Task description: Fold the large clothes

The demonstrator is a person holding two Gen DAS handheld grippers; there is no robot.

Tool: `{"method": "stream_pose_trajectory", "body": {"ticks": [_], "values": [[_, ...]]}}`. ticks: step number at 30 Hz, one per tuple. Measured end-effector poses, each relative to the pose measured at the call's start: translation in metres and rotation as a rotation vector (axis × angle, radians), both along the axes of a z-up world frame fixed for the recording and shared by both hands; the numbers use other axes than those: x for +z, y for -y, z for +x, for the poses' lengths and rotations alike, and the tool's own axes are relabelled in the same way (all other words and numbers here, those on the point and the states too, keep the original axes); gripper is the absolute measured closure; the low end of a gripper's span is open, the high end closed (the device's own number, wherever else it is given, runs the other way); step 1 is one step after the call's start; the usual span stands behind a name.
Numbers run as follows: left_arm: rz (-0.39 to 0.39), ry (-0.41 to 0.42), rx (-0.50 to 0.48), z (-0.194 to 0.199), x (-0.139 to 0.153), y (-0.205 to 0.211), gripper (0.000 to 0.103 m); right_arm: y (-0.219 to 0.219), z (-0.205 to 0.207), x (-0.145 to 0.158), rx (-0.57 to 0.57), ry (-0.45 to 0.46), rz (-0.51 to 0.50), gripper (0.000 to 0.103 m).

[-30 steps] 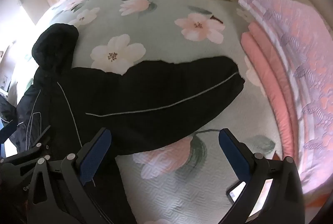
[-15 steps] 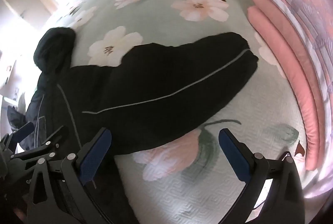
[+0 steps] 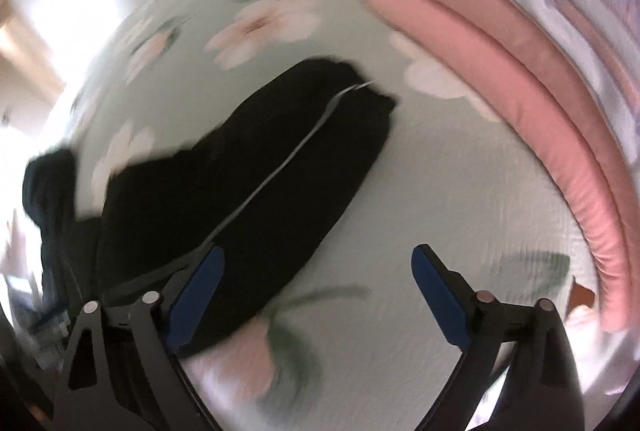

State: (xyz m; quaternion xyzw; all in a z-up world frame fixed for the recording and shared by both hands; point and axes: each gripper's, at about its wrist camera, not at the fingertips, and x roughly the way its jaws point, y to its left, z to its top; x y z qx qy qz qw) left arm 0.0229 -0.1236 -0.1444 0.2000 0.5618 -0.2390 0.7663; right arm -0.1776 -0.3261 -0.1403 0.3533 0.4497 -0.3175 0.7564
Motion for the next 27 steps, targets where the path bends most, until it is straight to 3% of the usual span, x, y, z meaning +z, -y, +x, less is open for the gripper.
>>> {"method": "stream_pose_trajectory", "body": {"ticks": [5,10,14,15,16,17,21,24,27], "values": [[-0.001,0.015,-0.028,0.005,-0.014,0.025,0.001,0.067,0.012,-0.028,-0.092,0.097,0.076,0.019],[-0.014,0.033,-0.017,0.018,-0.019,0.024,0.006,0.108,0.025,-0.065,-0.162,0.116,0.149,0.020],[-0.040,0.010,-0.017,0.029,-0.024,0.023,0.014,0.114,0.042,-0.092,-0.102,0.159,0.254,0.045],[-0.043,0.004,-0.024,0.030,-0.026,0.024,0.020,0.109,0.044,-0.091,-0.082,0.143,0.221,0.053],[-0.044,0.000,-0.034,0.030,-0.027,0.027,0.024,0.105,0.049,-0.087,-0.047,0.120,0.184,0.075],[-0.042,-0.004,-0.046,0.029,-0.028,0.030,0.030,0.101,0.049,-0.082,-0.030,0.117,0.170,0.081],[-0.048,-0.009,-0.110,0.018,-0.031,0.042,0.054,0.078,0.026,-0.036,-0.011,0.099,0.021,0.086],[-0.062,-0.042,-0.161,0.013,-0.039,0.056,0.056,0.060,-0.014,0.003,-0.024,0.088,-0.082,0.087],[-0.027,-0.092,-0.160,0.019,-0.068,0.068,0.062,0.057,-0.042,-0.012,-0.058,0.037,-0.039,0.087]]}}
